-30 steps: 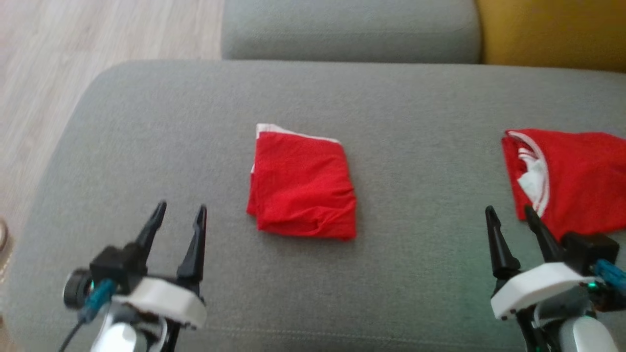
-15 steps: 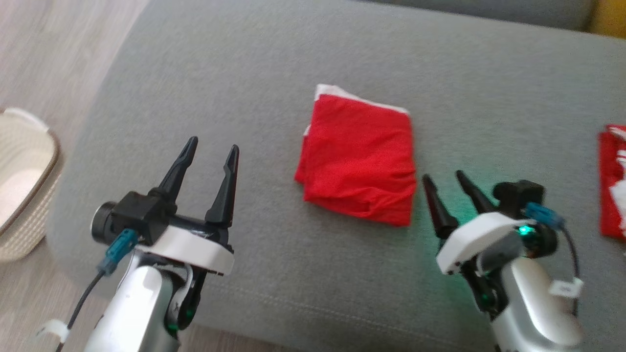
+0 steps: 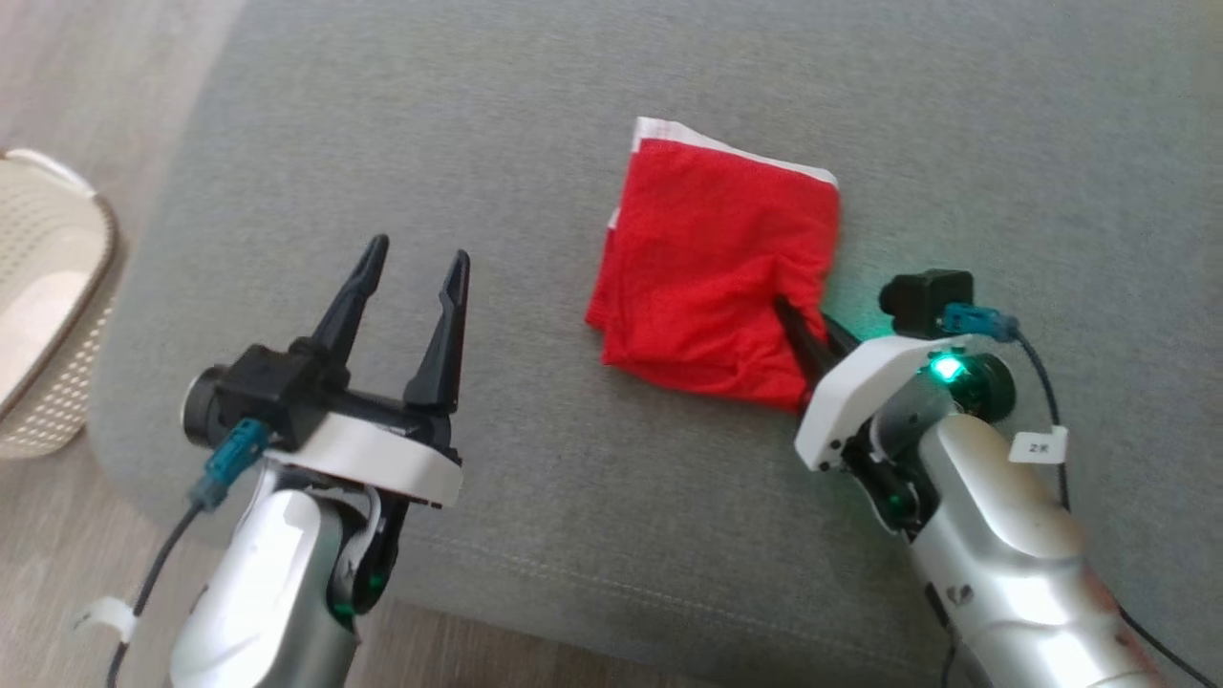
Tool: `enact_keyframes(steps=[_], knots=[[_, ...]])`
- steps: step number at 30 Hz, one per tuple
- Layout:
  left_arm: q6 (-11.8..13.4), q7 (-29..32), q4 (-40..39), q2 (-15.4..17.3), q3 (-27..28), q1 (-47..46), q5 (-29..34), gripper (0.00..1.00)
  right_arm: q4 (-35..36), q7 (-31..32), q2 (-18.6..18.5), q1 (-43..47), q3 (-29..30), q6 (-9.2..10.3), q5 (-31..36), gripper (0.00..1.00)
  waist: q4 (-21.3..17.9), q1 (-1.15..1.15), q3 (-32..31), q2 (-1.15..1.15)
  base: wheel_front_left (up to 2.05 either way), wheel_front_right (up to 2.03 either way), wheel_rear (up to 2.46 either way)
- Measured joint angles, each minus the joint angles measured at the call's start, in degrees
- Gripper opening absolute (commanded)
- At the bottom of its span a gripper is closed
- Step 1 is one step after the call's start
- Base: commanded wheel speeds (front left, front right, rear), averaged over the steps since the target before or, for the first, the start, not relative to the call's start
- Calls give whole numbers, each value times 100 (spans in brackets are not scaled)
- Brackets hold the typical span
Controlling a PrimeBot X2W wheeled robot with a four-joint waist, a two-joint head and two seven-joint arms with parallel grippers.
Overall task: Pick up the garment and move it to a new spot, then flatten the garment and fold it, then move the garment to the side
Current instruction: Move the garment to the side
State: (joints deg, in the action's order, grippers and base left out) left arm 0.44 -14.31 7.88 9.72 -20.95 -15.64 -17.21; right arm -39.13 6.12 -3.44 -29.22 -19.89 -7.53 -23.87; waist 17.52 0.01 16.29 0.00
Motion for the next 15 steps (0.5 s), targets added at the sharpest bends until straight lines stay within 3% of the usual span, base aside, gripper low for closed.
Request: enact_keyframes(steps=[10,15], knots=[[-47,-34,-116,18,162,-4,111,100,66,-166,14,-125,-312,-1,318,0,-697,0,106,0,0,0,0],[-45,-34,-175,101,214,5,168,100,446,-24,-358,13,-180,-1,593,0,-1189,0,98,0,0,0,0]])
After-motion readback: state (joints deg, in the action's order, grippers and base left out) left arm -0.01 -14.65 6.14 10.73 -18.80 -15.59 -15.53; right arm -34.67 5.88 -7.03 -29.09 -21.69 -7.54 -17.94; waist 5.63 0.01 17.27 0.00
